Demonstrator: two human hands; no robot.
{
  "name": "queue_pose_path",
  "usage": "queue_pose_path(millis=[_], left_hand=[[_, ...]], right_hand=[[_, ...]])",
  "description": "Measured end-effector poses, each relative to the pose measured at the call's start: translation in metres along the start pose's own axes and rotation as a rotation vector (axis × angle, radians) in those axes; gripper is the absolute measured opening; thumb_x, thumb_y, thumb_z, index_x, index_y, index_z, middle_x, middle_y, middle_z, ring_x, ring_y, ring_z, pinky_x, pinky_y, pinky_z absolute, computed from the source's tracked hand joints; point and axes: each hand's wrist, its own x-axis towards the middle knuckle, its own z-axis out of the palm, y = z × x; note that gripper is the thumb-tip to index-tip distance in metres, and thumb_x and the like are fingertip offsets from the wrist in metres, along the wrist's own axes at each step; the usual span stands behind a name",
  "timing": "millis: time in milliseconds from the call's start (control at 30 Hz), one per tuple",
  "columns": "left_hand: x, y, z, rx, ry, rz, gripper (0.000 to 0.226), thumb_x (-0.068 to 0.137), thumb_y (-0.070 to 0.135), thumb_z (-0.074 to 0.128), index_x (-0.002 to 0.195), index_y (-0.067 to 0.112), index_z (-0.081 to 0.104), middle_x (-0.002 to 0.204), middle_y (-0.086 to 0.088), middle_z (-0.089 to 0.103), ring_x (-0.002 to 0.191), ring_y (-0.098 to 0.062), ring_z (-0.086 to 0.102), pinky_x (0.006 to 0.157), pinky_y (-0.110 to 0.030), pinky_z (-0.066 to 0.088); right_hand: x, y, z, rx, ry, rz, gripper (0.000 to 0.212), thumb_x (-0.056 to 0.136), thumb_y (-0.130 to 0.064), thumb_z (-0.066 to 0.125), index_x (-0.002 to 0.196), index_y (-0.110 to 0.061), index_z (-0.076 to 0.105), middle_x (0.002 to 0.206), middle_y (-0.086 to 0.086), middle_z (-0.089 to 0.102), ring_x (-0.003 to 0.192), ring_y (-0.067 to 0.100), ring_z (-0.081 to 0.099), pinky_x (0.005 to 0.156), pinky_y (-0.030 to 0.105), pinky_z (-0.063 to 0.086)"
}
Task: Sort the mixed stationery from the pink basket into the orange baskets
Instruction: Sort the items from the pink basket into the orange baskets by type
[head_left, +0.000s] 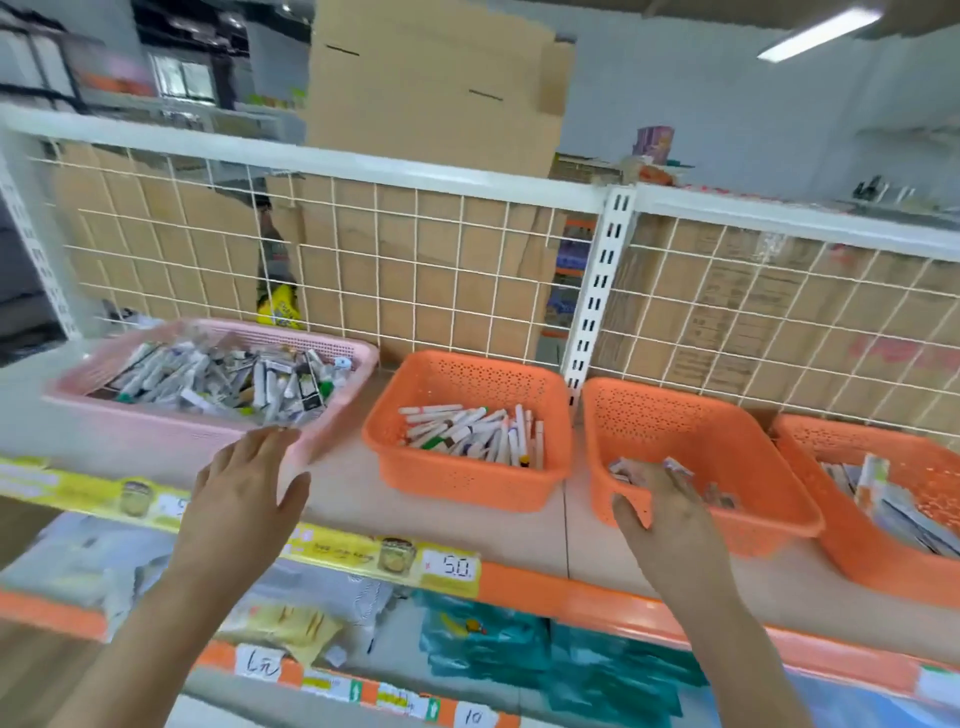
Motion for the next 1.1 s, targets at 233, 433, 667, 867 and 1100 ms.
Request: queue_pose_path(millis=[233, 433, 667, 867, 1100], left_hand=[[-0.001, -0.067, -0.03, 0.129, 0.06, -0.174, 0.044, 0.073, 0.003, 0.075, 0.115, 0.0, 0.062, 0.117, -0.021, 0.061, 0.1, -0.046, 0.059, 0.077, -0.057, 0.047], [0.023, -0.111, -0.041, 0.178, 0.089, -0.323, 0.043, 0.08, 0.009, 0.07, 0.122, 0.004, 0.059, 0.126, -0.018, 0.056, 0.109, -0.043, 0.054, 0.085, -0.054, 0.043], [0.064, -0.157, -0.034, 0.217, 0.11, -0.329, 0.046, 0.074, 0.003, 0.074, 0.117, -0.001, 0.061, 0.117, -0.023, 0.059, 0.093, -0.048, 0.059, 0.08, -0.055, 0.049], [0.087, -0.178, -0.019, 0.19, 0.078, -0.345, 0.043, 0.079, 0.008, 0.07, 0.121, 0.004, 0.058, 0.122, -0.017, 0.057, 0.1, -0.041, 0.059, 0.083, -0.049, 0.048], [0.133, -0.204, 0.003, 0.106, -0.034, -0.307, 0.042, 0.084, 0.014, 0.065, 0.125, 0.008, 0.056, 0.129, -0.01, 0.052, 0.116, -0.036, 0.05, 0.092, -0.047, 0.044]], right_hand=[[0.045, -0.069, 0.053, 0.072, -0.132, -0.155, 0.038, 0.088, -0.019, 0.062, 0.125, -0.013, 0.056, 0.119, 0.009, 0.061, 0.105, 0.03, 0.058, 0.082, 0.038, 0.045], [0.098, -0.121, 0.106, 0.165, -0.199, -0.25, 0.038, 0.09, -0.022, 0.06, 0.127, -0.019, 0.054, 0.125, 0.001, 0.057, 0.116, 0.025, 0.053, 0.089, 0.036, 0.042], [0.15, -0.176, 0.151, 0.206, -0.241, -0.353, 0.037, 0.091, -0.028, 0.057, 0.127, -0.019, 0.054, 0.121, 0.0, 0.058, 0.108, 0.02, 0.056, 0.091, 0.031, 0.041], [0.164, -0.21, 0.184, 0.217, -0.31, -0.438, 0.034, 0.089, -0.023, 0.059, 0.123, -0.021, 0.057, 0.114, -0.004, 0.06, 0.102, 0.017, 0.057, 0.075, 0.021, 0.034], [0.167, -0.249, 0.217, 0.225, -0.332, -0.459, 0.035, 0.089, -0.025, 0.059, 0.123, -0.017, 0.057, 0.118, 0.0, 0.06, 0.109, 0.021, 0.057, 0.087, 0.032, 0.044]])
